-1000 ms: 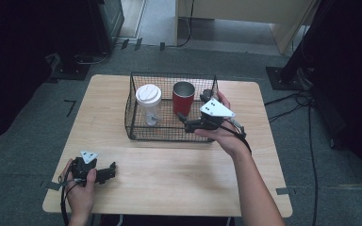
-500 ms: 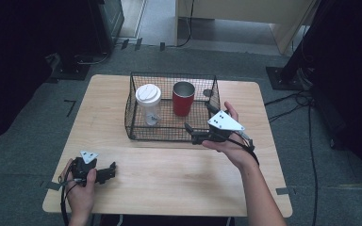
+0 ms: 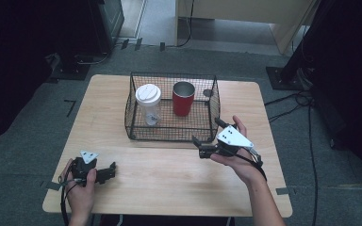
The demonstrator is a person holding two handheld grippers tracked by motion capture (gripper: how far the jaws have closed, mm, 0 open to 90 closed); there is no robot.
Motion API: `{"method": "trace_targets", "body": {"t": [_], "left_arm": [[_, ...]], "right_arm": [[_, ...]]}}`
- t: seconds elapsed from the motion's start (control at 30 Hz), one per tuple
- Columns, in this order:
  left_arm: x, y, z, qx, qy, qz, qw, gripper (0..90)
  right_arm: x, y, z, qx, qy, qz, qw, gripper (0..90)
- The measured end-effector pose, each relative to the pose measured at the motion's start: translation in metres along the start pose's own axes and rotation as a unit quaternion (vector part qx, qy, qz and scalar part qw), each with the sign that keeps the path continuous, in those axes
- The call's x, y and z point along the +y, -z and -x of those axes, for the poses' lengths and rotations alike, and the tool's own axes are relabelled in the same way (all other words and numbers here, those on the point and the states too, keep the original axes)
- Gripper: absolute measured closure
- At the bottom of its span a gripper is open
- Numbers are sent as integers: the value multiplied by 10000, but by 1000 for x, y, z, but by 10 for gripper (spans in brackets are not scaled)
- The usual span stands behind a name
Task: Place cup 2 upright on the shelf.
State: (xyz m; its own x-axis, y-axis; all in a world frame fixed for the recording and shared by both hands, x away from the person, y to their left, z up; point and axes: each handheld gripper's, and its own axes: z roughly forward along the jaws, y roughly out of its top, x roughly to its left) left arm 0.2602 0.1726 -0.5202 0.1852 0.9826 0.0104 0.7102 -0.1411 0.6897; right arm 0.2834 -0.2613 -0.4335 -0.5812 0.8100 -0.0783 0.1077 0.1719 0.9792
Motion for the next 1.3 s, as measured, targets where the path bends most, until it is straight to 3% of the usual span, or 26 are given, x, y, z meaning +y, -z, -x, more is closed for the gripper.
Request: {"method": "trace_targets", "body": {"t": [0.73, 1.3], "left_arm": [[0, 0, 0, -7, -8, -4, 10000, 2], [0, 0, 0, -5, -11, -1, 10000, 2]], "right_arm": [[-50, 53, 21, -575, -286, -249, 9976, 0], [-87, 92, 47, -1184, -623, -541, 9895, 0]]}}
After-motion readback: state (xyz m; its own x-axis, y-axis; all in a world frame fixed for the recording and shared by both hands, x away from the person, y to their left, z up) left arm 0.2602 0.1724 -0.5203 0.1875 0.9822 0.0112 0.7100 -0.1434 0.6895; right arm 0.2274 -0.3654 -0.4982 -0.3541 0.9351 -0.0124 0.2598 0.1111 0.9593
